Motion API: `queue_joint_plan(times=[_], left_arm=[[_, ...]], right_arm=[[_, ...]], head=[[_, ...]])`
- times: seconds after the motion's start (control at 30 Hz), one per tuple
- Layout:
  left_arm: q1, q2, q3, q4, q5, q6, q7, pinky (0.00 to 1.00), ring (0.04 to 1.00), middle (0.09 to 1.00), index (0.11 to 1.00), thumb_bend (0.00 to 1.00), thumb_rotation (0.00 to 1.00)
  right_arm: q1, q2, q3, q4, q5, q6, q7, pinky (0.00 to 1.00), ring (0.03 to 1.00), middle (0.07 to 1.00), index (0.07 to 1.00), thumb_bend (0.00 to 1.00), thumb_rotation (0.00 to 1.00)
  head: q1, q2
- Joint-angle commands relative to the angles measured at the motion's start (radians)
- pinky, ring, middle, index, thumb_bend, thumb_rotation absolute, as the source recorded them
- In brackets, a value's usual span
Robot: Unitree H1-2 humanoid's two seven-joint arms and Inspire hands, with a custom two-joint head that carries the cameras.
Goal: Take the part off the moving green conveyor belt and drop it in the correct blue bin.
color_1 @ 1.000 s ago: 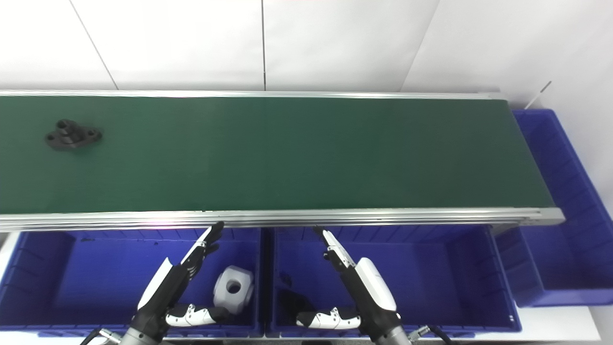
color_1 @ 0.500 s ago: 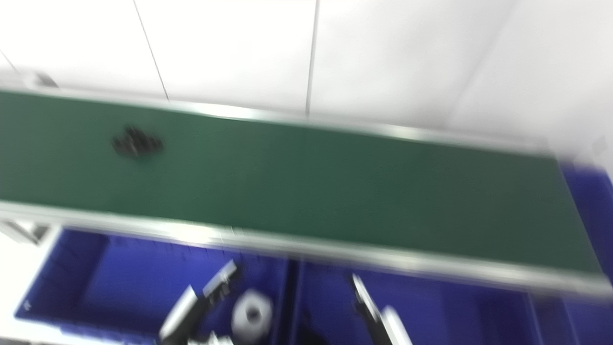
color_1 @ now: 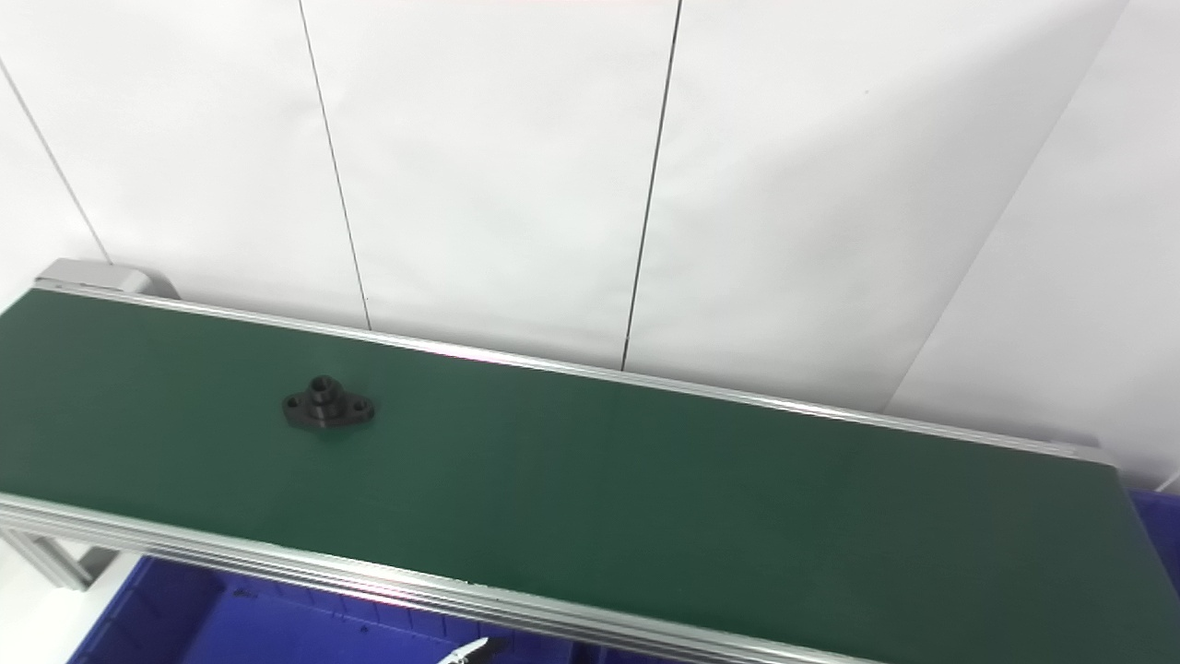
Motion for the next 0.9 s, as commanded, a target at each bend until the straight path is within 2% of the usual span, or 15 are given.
queue_joint_plan(times=[0.0,0.13,0.23,0.27,0.33,0.37,0.4,0.47,0.6,0.63,0.7,0.73,0.83,0.87], left_arm=[[-0.021,0.011,-0.014,-0.006,-0.009,-0.032,0.026,0.77,0.867,0.897,0.864,0.87,0.53],[-0.036,0.01,-0.039,0.007,-0.006,-0.032,0.05,0.77,0.867,0.893,0.86,0.86,0.51],[-0.041,0.007,-0.051,0.014,-0.009,-0.032,0.057,0.77,0.861,0.882,0.851,0.86,0.49],[-0.041,0.007,-0.051,0.016,-0.007,-0.032,0.053,0.77,0.868,0.887,0.856,0.86,0.51],[-0.043,0.005,-0.052,0.02,-0.008,-0.032,0.046,0.77,0.871,0.89,0.859,0.87,0.53],[-0.044,0.004,-0.051,0.021,-0.01,-0.032,0.042,0.77,0.874,0.892,0.858,0.88,0.54],[-0.054,0.005,-0.068,0.024,-0.001,-0.032,0.065,0.78,0.877,0.894,0.858,0.89,0.54],[-0.069,0.004,-0.088,0.029,0.008,-0.032,0.093,0.77,0.866,0.891,0.856,0.85,0.5],[-0.085,0.005,-0.104,0.037,-0.004,-0.032,0.105,0.77,0.866,0.89,0.856,0.85,0.5],[-0.087,0.004,-0.104,0.041,-0.008,-0.032,0.103,0.77,0.866,0.889,0.856,0.85,0.5],[-0.09,0.003,-0.102,0.047,-0.012,-0.032,0.099,0.77,0.874,0.893,0.861,0.86,0.51],[-0.091,0.002,-0.101,0.049,-0.013,-0.032,0.098,0.76,0.872,0.891,0.86,0.86,0.52],[-0.099,-0.001,-0.1,0.058,-0.016,-0.032,0.095,0.76,0.87,0.891,0.86,0.86,0.52],[-0.1,-0.002,-0.099,0.06,-0.017,-0.032,0.093,0.76,0.871,0.893,0.86,0.86,0.52]], right_arm=[[-0.01,-0.017,0.019,-0.018,0.024,-0.053,-0.061,0.77,0.924,0.998,1.0,0.96,0.61],[-0.007,-0.04,0.059,-0.054,0.052,-0.053,-0.171,0.78,0.878,0.942,0.995,0.93,0.55],[0.006,-0.058,0.071,-0.108,0.026,-0.053,-0.264,0.7,0.787,0.859,0.934,0.92,0.53],[0.007,-0.069,0.077,-0.137,0.013,-0.053,-0.298,0.63,0.733,0.809,0.896,0.92,0.5],[0.003,-0.096,0.099,-0.195,0.003,-0.053,-0.349,0.61,0.713,0.789,0.883,0.92,0.49],[0.0,-0.108,0.11,-0.22,0.005,-0.053,-0.365,0.59,0.685,0.762,0.868,0.91,0.44],[-0.007,-0.118,0.114,-0.253,-0.019,-0.053,-0.4,0.6,0.672,0.745,0.863,0.9,0.41],[-0.023,-0.137,0.114,-0.318,-0.057,-0.053,-0.446,0.51,0.617,0.689,0.841,0.91,0.4],[-0.045,-0.156,0.059,-0.443,-0.074,-0.053,-0.408,0.46,0.599,0.672,0.833,0.91,0.39],[-0.063,-0.163,0.046,-0.484,-0.05,-0.053,-0.383,0.46,0.598,0.671,0.831,0.91,0.39],[-0.096,-0.167,0.018,-0.545,-0.015,-0.053,-0.336,0.47,0.585,0.68,0.805,0.92,0.32],[-0.11,-0.164,0.002,-0.566,-0.004,-0.053,-0.315,0.44,0.57,0.673,0.783,0.93,0.31],[-0.157,-0.125,-0.076,-0.617,0.028,-0.039,-0.22,0.44,0.563,0.654,0.765,0.93,0.31],[-0.167,-0.109,-0.102,-0.629,0.034,-0.031,-0.188,0.49,0.565,0.642,0.753,0.93,0.32]], head=[[-0.001,-0.004],[0.0,-0.009],[0.008,-0.007],[0.015,-0.007],[0.015,-0.004],[0.015,-0.004],[0.008,0.001],[-0.002,0.003],[-0.019,0.005],[-0.023,0.005],[-0.024,0.006],[-0.025,0.006],[-0.031,0.008],[-0.031,0.008]])
